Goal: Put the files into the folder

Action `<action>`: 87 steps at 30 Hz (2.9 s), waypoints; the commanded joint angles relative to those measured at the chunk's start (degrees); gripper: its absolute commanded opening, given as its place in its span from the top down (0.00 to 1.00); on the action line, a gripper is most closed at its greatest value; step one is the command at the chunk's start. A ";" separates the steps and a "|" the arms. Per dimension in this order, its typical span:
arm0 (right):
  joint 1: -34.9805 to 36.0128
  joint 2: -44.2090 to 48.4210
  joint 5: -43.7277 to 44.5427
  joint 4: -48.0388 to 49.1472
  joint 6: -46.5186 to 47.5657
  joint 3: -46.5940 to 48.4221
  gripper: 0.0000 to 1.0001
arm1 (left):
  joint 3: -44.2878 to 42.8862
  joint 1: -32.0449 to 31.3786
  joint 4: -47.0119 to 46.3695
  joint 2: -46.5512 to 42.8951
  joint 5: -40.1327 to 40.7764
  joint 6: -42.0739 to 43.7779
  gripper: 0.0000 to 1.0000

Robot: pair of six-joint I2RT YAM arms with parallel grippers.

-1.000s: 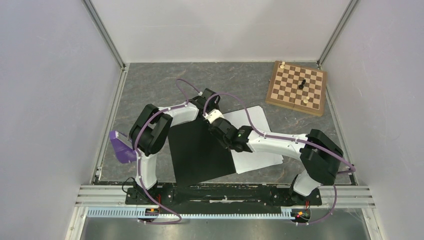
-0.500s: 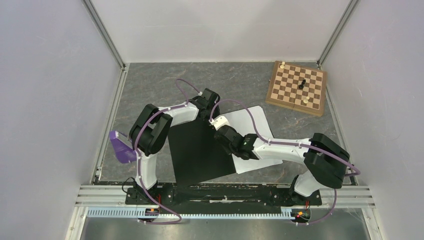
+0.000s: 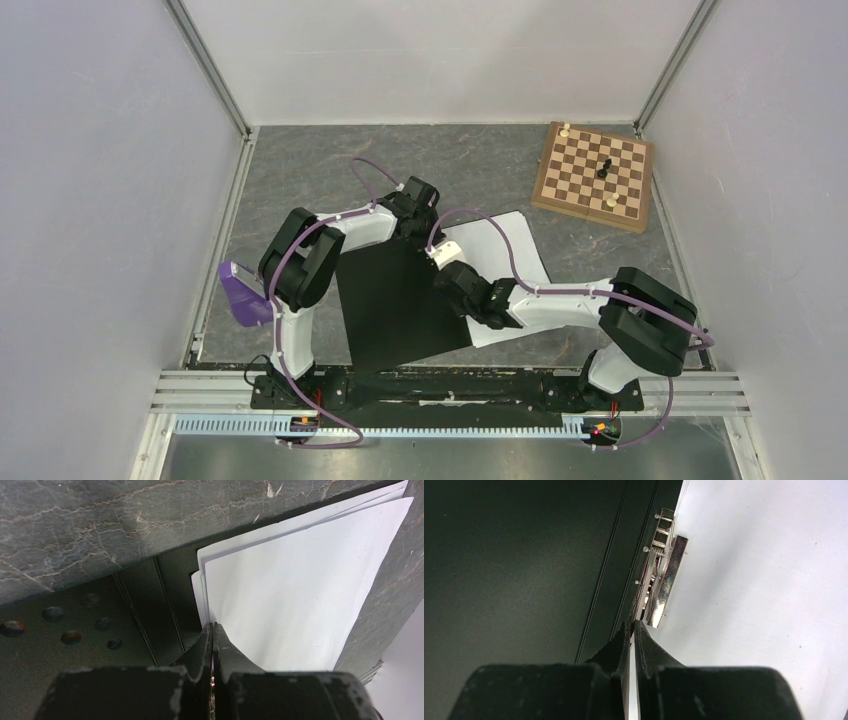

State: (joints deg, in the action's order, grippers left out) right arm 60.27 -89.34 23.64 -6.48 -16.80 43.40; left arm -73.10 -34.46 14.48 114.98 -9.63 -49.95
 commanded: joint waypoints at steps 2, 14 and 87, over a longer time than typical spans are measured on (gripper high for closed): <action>-0.23 -4.04 -3.99 -2.57 -1.48 -4.63 1.00 | 1.21 1.41 4.88 3.65 5.61 -0.23 0.98; -0.28 -7.67 -10.06 3.07 -0.65 -6.28 1.00 | 1.73 1.41 4.16 3.85 4.88 -0.41 0.98; -0.94 -14.03 5.00 -11.47 -6.32 16.89 0.79 | 24.82 18.37 17.16 -47.10 19.34 6.01 0.45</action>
State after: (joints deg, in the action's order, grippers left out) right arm 59.35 -103.02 27.77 -16.40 -21.10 59.75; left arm -49.34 -16.62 30.44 70.67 6.17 -43.75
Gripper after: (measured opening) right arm 0.218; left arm 0.544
